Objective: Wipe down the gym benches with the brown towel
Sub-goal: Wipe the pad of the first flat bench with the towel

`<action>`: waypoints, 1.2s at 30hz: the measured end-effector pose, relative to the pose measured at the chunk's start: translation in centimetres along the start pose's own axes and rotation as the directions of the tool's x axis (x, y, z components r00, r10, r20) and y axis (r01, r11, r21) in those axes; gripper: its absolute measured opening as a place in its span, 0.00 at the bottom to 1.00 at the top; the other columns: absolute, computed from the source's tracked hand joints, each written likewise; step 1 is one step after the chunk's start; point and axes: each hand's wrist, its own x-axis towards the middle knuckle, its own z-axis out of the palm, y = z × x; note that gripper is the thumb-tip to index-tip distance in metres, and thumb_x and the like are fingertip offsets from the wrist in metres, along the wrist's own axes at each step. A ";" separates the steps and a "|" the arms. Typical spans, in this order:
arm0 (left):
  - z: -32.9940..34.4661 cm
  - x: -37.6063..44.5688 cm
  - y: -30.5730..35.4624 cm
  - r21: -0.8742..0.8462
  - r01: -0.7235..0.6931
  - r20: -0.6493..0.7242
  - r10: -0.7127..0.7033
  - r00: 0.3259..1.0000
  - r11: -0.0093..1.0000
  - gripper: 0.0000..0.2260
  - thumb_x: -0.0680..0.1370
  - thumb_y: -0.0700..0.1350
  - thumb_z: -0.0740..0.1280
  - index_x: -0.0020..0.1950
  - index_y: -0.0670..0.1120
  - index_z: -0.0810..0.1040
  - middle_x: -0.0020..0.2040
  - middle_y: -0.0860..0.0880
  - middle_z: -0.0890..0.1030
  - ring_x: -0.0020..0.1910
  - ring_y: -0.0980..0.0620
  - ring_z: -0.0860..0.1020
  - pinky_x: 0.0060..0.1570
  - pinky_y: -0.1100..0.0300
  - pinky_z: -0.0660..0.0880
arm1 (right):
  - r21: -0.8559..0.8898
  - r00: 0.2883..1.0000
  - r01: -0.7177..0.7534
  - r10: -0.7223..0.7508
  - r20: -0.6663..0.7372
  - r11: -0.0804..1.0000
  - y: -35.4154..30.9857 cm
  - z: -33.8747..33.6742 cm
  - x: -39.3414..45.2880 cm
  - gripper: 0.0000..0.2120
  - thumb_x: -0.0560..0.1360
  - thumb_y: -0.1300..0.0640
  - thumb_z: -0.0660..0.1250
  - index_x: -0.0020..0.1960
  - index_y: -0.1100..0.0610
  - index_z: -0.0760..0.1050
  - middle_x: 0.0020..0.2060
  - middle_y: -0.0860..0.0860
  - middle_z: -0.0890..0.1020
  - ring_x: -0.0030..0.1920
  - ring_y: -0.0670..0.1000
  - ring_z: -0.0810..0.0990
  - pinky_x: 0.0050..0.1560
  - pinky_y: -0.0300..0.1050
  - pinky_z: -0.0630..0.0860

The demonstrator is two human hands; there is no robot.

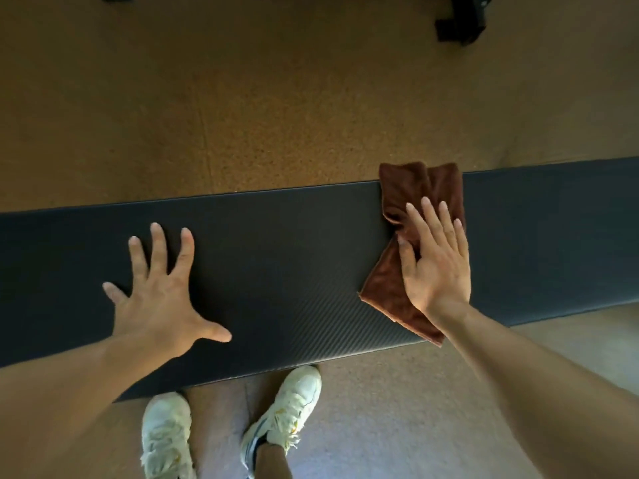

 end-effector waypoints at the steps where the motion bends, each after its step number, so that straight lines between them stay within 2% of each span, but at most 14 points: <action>1: -0.1 0.1 0.1 0.005 -0.001 0.006 0.001 1.000 1.000 0.76 0.51 0.70 0.80 0.77 0.58 0.24 0.77 0.51 0.23 0.77 0.43 0.27 0.71 0.25 0.51 | 0.020 0.998 -0.061 0.061 -0.017 0.998 -0.6 0.3 -0.1 0.29 0.85 0.41 0.46 0.85 0.45 0.55 0.85 0.44 0.53 0.85 0.48 0.45 0.84 0.50 0.41; 6: 0.3 0.2 0.0 0.015 -0.009 0.008 0.009 1.000 1.000 0.76 0.52 0.70 0.80 0.76 0.58 0.23 0.77 0.50 0.22 0.77 0.42 0.27 0.71 0.25 0.52 | 0.149 0.931 -0.354 0.363 -0.033 0.923 -5.3 1.5 -1.6 0.29 0.86 0.42 0.50 0.85 0.45 0.52 0.85 0.44 0.50 0.85 0.48 0.41 0.84 0.51 0.37; 8: 0.4 0.1 -0.2 0.021 -0.009 -0.007 0.010 1.000 1.000 0.76 0.52 0.71 0.79 0.76 0.58 0.22 0.77 0.50 0.22 0.78 0.41 0.28 0.71 0.25 0.53 | 0.182 0.917 -0.388 0.398 -0.020 0.904 -8.2 1.7 -2.1 0.29 0.86 0.41 0.50 0.85 0.44 0.51 0.85 0.44 0.49 0.85 0.48 0.40 0.84 0.53 0.38; 10: 0.3 0.2 -0.3 0.010 -0.019 -0.015 0.019 1.000 1.000 0.76 0.52 0.71 0.79 0.75 0.57 0.22 0.76 0.49 0.22 0.78 0.41 0.28 0.71 0.25 0.53 | 0.186 0.934 -0.349 0.356 -0.005 0.919 -11.0 2.1 -2.5 0.29 0.86 0.40 0.49 0.85 0.43 0.49 0.85 0.44 0.47 0.84 0.48 0.39 0.84 0.53 0.38; 16: 0.3 0.2 -0.2 -0.037 -0.058 -0.029 0.057 0.998 0.998 0.75 0.54 0.71 0.79 0.75 0.56 0.21 0.75 0.48 0.20 0.76 0.40 0.25 0.71 0.23 0.49 | 0.127 0.994 -0.107 0.102 0.046 0.986 -19.0 3.7 -4.7 0.29 0.85 0.39 0.42 0.85 0.41 0.47 0.85 0.41 0.45 0.84 0.47 0.35 0.83 0.52 0.35; 19: 0.5 0.2 -1.2 -0.063 -0.123 -0.026 0.121 0.992 0.990 0.72 0.57 0.72 0.77 0.75 0.56 0.21 0.75 0.48 0.20 0.75 0.40 0.23 0.71 0.24 0.46 | 0.123 0.998 -0.036 0.029 0.053 0.992 -23.0 4.5 -5.2 0.28 0.86 0.41 0.45 0.85 0.40 0.48 0.85 0.42 0.48 0.83 0.46 0.35 0.83 0.50 0.34; 21: 0.4 0.1 -3.0 0.008 -0.221 -0.084 0.221 0.972 0.975 0.67 0.61 0.71 0.76 0.76 0.56 0.24 0.77 0.47 0.23 0.77 0.42 0.26 0.74 0.30 0.45 | 0.126 0.999 0.009 -0.014 0.043 0.992 -25.4 4.9 -5.4 0.27 0.87 0.42 0.47 0.85 0.41 0.50 0.85 0.42 0.50 0.84 0.47 0.37 0.83 0.50 0.34; 24: -0.3 0.2 -8.1 0.094 -0.443 -0.179 0.453 0.873 0.891 0.55 0.70 0.66 0.73 0.82 0.54 0.38 0.82 0.50 0.37 0.81 0.48 0.35 0.80 0.46 0.44 | 0.145 0.997 0.039 -0.048 0.058 0.989 -29.7 5.6 -5.4 0.27 0.87 0.42 0.48 0.85 0.41 0.51 0.85 0.42 0.49 0.84 0.47 0.37 0.83 0.51 0.36; 26: -0.4 0.5 -12.9 0.075 -0.513 -0.227 0.516 0.826 0.855 0.49 0.73 0.62 0.72 0.82 0.54 0.44 0.83 0.52 0.42 0.81 0.53 0.38 0.79 0.52 0.42 | 0.171 0.995 0.066 -0.078 0.062 0.983 -33.7 6.1 -5.2 0.27 0.87 0.43 0.48 0.85 0.42 0.51 0.85 0.43 0.49 0.84 0.47 0.38 0.84 0.52 0.36; 28: -0.1 0.8 -18.0 0.031 -0.480 -0.288 0.468 0.836 0.877 0.47 0.74 0.63 0.71 0.83 0.53 0.46 0.83 0.52 0.42 0.80 0.54 0.37 0.78 0.54 0.40 | 0.196 0.989 0.117 -0.132 0.065 0.973 -38.3 6.8 -5.1 0.27 0.87 0.43 0.49 0.85 0.43 0.52 0.85 0.44 0.50 0.84 0.48 0.38 0.83 0.51 0.34; 32: 0.9 0.3 -26.6 -0.130 -0.326 -0.385 0.255 0.887 0.937 0.42 0.77 0.57 0.69 0.83 0.50 0.49 0.83 0.51 0.47 0.82 0.54 0.42 0.78 0.52 0.47 | 0.209 0.965 0.231 -0.251 0.073 0.950 -46.4 8.2 -4.8 0.27 0.87 0.44 0.48 0.85 0.44 0.53 0.85 0.44 0.51 0.85 0.49 0.39 0.83 0.53 0.35; 36: 1.9 -1.2 -31.9 -0.317 -0.180 -0.328 0.070 0.942 0.931 0.36 0.82 0.57 0.61 0.83 0.53 0.42 0.82 0.57 0.40 0.79 0.60 0.37 0.77 0.58 0.43 | 0.178 0.940 0.315 -0.333 0.080 0.932 -50.8 9.5 -7.3 0.27 0.87 0.45 0.49 0.85 0.45 0.53 0.85 0.45 0.52 0.85 0.51 0.40 0.84 0.53 0.38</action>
